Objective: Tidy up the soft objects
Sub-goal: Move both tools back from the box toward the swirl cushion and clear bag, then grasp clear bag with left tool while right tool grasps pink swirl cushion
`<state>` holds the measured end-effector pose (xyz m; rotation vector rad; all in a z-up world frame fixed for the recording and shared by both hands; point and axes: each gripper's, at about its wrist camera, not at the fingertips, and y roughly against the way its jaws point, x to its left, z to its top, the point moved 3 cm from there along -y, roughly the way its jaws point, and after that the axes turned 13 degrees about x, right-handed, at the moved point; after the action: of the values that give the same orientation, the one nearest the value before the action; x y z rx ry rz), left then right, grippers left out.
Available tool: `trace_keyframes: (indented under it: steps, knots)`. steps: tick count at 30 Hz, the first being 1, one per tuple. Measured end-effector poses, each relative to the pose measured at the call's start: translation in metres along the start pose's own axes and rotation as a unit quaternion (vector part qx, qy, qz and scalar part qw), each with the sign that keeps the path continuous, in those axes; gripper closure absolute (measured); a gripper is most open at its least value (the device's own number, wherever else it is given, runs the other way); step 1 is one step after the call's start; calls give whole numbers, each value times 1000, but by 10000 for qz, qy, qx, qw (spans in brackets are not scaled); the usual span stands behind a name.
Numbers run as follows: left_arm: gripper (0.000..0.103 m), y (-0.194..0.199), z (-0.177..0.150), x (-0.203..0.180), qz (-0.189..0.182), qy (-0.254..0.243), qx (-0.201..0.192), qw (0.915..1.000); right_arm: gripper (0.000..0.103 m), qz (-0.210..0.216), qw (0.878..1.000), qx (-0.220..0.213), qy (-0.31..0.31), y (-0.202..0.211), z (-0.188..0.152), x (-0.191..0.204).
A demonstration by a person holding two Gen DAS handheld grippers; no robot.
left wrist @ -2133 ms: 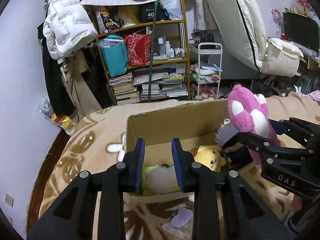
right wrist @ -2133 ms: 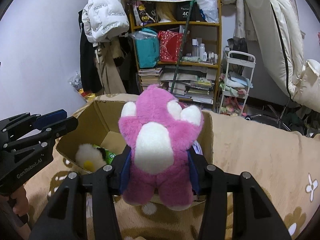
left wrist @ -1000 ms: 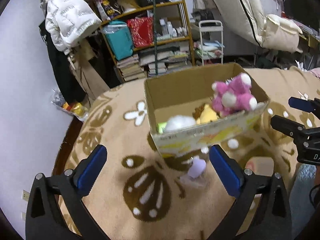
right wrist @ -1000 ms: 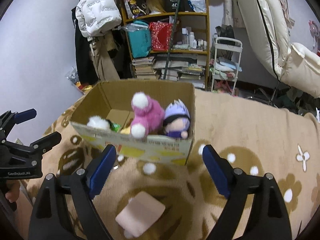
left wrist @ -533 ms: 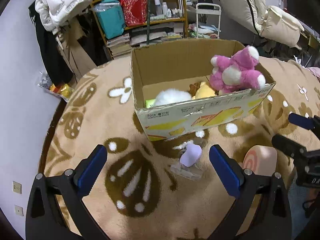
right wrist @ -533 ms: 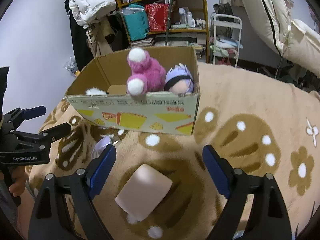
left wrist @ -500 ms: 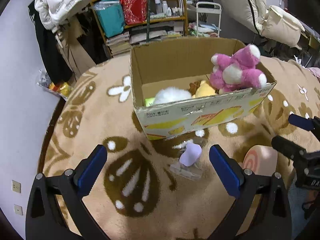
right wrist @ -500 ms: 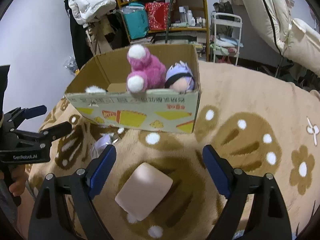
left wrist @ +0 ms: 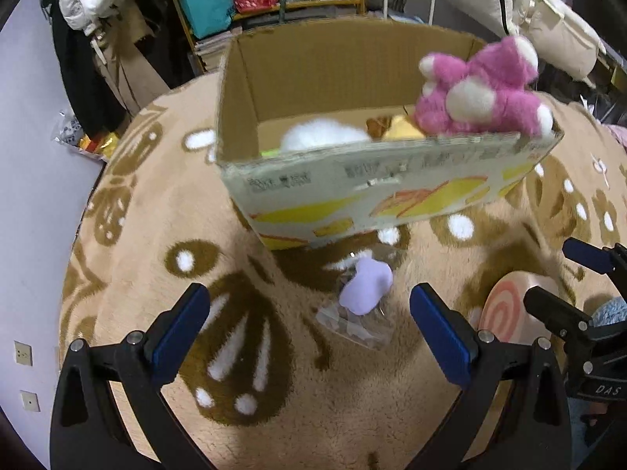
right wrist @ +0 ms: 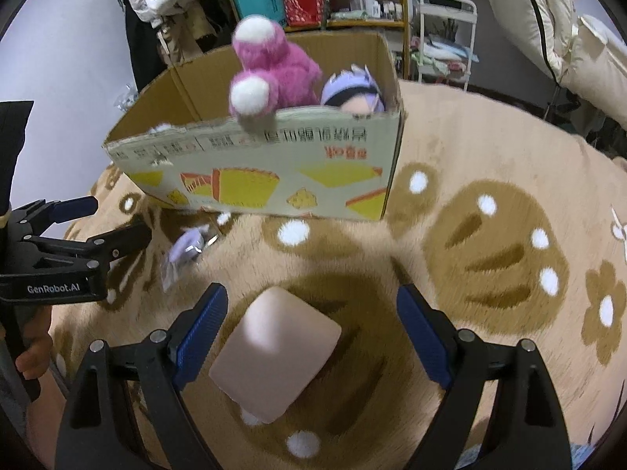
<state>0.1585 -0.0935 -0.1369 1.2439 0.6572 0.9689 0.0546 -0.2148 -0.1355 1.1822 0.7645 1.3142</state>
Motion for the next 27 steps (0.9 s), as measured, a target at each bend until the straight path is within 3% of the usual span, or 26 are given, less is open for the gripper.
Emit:
trace_keyframes:
  steps: [5,12,18,22,27]
  knots:
    - [2,-23,6,-8,98,-183,255,9995,11,132,9993,344,11,-18,-3,4]
    - [3,-50,10,-7,-204,-75,689,9974,21,187,9982,540,168,-30,-7,12]
    - [19,-63,9,-10,-425,-127,753,9962,37,287,9974,621,212,-36,-7,17]
    - [44,-61,5,-19,-568,-303,652,9958,44,261,9974,626,227,-37,-7,18]
    - [50,-60,5,-24,-587,-285,645,9958,51,264,9976,595,246,-36,-7,18]
